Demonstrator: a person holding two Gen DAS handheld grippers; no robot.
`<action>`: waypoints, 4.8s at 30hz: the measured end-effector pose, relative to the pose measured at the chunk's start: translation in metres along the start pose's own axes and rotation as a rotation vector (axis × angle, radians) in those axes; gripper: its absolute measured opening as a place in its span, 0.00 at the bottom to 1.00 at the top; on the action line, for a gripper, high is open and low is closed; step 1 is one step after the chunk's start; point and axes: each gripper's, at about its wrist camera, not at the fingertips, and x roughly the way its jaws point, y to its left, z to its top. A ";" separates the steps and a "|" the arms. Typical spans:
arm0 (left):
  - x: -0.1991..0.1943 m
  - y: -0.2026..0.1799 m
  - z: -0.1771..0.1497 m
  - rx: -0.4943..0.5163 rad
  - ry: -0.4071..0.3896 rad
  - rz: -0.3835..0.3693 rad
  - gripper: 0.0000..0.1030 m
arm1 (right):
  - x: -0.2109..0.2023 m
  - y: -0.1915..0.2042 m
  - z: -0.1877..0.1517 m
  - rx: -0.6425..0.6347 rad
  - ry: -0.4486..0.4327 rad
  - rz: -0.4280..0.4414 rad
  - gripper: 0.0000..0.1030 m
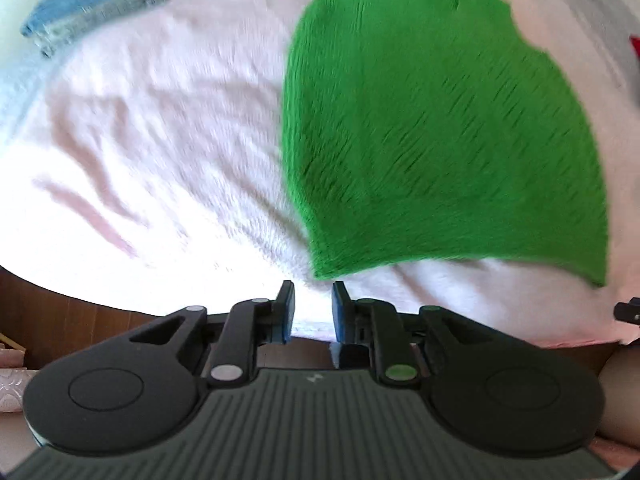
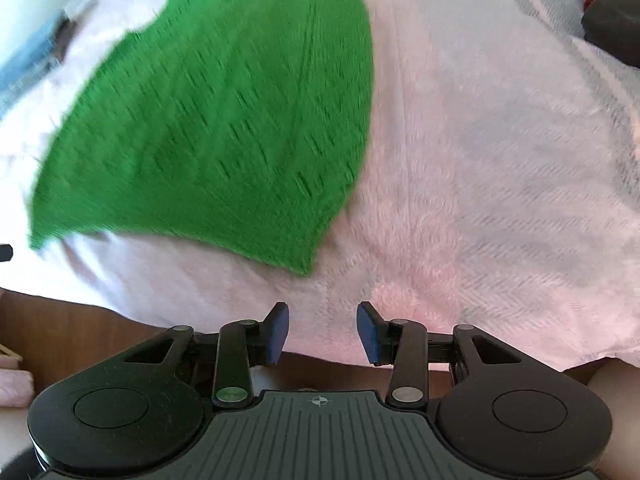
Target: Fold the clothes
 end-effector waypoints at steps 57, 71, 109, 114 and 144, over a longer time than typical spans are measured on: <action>-0.147 -0.068 -0.012 0.074 -0.148 0.080 0.62 | -0.134 0.057 -0.003 -0.065 -0.065 0.066 0.93; -0.143 -0.077 -0.008 0.101 -0.133 0.087 0.63 | -0.131 0.055 0.003 -0.065 -0.055 0.075 0.93; 0.034 -0.012 0.175 0.199 -0.010 -0.116 0.37 | 0.009 0.053 0.147 0.155 0.125 -0.090 0.93; 0.079 0.005 0.227 0.295 -0.073 -0.196 0.26 | 0.038 0.043 0.176 0.256 0.061 -0.119 0.93; 0.235 0.003 0.336 0.564 -0.008 -0.325 0.01 | 0.118 -0.021 0.218 0.425 -0.027 -0.198 0.93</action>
